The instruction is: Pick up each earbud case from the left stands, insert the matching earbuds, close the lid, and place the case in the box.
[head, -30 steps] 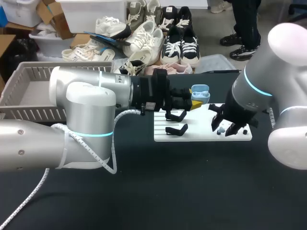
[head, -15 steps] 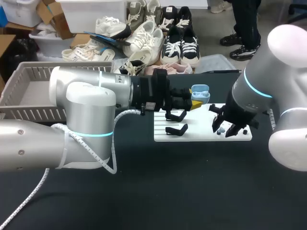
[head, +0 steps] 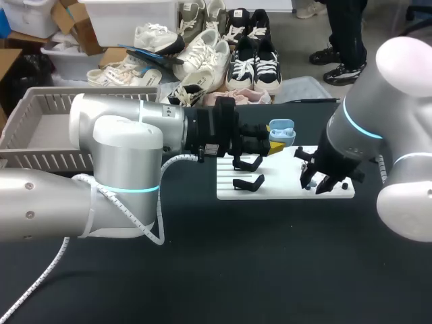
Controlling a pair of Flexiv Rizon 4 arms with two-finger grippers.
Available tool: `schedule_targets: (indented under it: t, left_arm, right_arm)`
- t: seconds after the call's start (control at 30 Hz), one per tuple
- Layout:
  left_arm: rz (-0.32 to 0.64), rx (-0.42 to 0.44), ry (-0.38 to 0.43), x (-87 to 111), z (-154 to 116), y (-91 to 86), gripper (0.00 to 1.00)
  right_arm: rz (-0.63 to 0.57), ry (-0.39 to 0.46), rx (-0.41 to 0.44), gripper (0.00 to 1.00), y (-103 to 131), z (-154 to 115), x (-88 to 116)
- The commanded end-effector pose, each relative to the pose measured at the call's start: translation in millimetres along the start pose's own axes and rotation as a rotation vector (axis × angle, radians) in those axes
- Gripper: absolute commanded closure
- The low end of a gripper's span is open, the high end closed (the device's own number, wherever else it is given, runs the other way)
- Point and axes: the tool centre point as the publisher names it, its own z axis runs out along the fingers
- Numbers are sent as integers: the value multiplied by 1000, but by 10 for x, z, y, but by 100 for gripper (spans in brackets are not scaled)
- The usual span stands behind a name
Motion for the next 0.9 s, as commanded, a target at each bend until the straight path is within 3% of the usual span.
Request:
schedule_targets:
  t: [0.03, 0.9]
  left_arm:
    - [1, -4, -2, 5, -4, -11, 100]
    - [1, -4, -2, 5, -4, -11, 100]
  right_arm:
    - [3, -3, 3, 71, -7, -11, -2]
    - [9, -8, 6, 75, -11, -18, -48]
